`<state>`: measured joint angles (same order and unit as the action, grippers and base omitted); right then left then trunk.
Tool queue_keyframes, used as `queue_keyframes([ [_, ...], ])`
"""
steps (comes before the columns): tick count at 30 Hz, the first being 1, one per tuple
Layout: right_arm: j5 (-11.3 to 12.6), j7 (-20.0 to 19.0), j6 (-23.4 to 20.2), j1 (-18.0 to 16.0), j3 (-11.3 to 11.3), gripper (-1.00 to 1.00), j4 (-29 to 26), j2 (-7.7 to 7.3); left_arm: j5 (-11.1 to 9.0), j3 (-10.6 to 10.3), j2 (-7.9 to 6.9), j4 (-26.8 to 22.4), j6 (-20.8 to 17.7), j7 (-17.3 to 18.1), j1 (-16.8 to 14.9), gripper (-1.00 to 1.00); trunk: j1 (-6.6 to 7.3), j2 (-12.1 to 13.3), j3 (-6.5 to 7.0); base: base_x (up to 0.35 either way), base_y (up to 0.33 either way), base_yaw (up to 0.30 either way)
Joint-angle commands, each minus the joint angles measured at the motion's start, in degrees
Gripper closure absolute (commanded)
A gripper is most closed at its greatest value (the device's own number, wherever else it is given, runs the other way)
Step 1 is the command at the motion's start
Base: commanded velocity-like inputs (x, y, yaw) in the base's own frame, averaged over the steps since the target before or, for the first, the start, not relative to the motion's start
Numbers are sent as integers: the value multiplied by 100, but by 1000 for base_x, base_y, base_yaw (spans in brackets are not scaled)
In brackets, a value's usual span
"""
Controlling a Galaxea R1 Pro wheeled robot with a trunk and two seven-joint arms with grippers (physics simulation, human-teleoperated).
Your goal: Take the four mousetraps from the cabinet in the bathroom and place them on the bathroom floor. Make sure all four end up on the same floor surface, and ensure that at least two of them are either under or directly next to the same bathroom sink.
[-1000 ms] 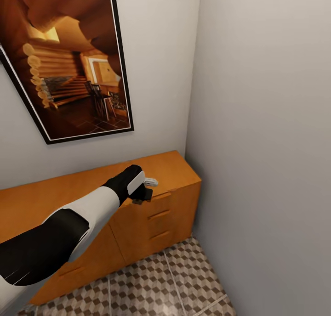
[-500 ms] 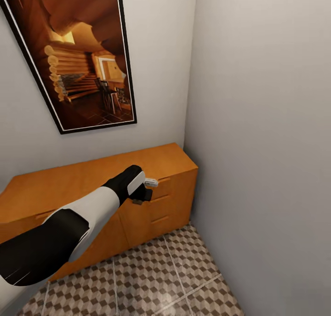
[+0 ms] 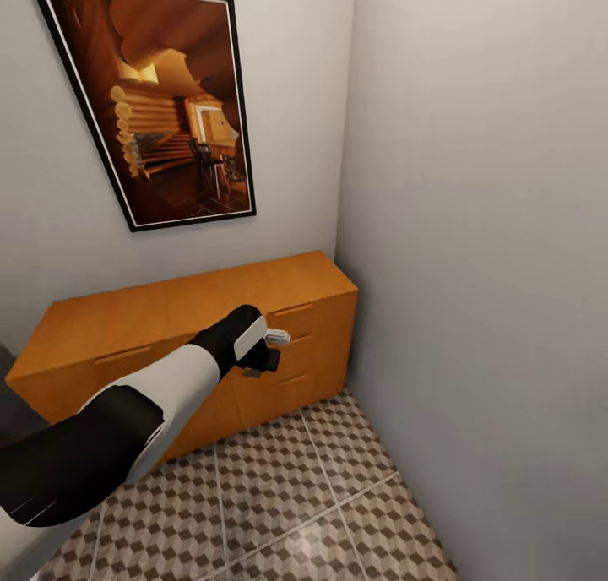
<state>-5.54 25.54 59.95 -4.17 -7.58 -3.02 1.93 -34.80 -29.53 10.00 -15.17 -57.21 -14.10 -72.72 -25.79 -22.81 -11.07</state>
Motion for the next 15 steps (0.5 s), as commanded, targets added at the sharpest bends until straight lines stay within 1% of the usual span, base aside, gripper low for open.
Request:
queue_keyframes([
  [1,-52,56,5,-4,-7,100,5,0,-37,-26,0,-4,-18,-31,-5,100,0,-12,-11,-342,0,0],
  [15,-61,56,5,-4,-16,100,3,-8,-38,-26,0,-4,-18,-32,38,100,0,-12,-11,-342,0,0],
])
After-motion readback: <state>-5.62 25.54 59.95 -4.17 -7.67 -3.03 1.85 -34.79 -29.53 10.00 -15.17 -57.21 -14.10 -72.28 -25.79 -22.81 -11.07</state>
